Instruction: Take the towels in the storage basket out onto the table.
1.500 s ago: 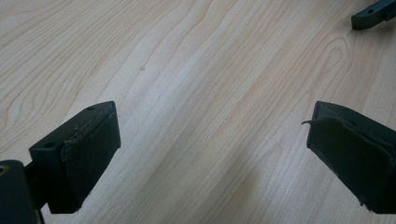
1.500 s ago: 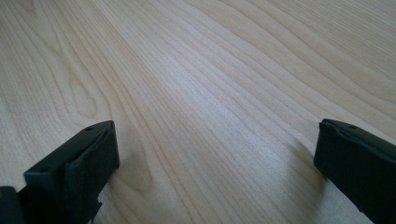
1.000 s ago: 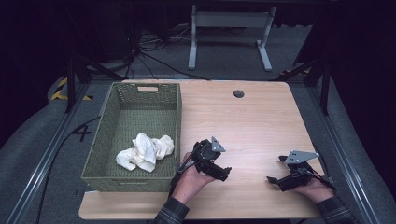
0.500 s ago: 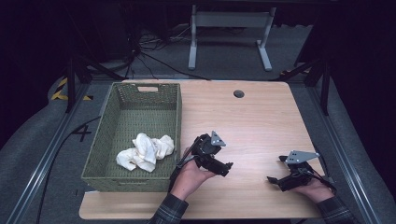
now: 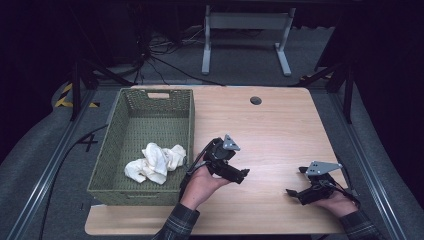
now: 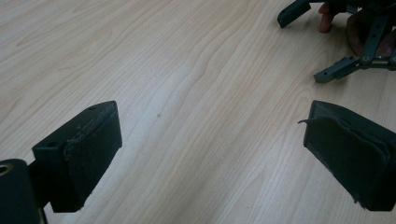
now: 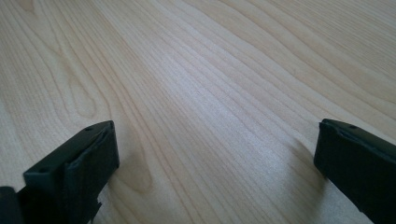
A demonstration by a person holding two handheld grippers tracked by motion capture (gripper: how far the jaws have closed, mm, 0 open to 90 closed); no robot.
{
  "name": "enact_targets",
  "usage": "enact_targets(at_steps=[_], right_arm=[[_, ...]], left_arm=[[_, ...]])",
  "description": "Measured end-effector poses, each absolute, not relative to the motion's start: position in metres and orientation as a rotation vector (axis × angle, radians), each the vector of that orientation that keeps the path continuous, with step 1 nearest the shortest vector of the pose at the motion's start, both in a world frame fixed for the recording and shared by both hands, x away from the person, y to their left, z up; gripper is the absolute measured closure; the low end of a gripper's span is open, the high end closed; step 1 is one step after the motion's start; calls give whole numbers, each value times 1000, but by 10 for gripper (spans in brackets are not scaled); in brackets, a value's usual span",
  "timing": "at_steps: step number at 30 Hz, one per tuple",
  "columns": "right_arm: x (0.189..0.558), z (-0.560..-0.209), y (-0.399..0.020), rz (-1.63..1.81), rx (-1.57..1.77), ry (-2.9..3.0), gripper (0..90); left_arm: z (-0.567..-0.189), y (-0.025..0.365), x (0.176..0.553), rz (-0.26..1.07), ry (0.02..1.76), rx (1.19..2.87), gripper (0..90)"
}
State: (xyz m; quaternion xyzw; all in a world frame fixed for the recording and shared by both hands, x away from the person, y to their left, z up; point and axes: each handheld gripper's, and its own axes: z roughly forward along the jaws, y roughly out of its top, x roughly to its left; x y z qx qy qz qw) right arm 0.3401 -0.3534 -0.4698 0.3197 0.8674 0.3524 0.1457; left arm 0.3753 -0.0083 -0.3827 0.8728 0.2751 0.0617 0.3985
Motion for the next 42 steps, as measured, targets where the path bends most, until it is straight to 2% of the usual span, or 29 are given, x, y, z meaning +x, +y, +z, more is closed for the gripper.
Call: enact_targets(at_steps=[16,42], right_arm=[[340,-470,-353,1015,921,2498,2],[340,-470,-353,1015,920,2498,2]], left_arm=[[-353,18,384,209,705,2160,55],[-346,80,387,265,792,2145,56]])
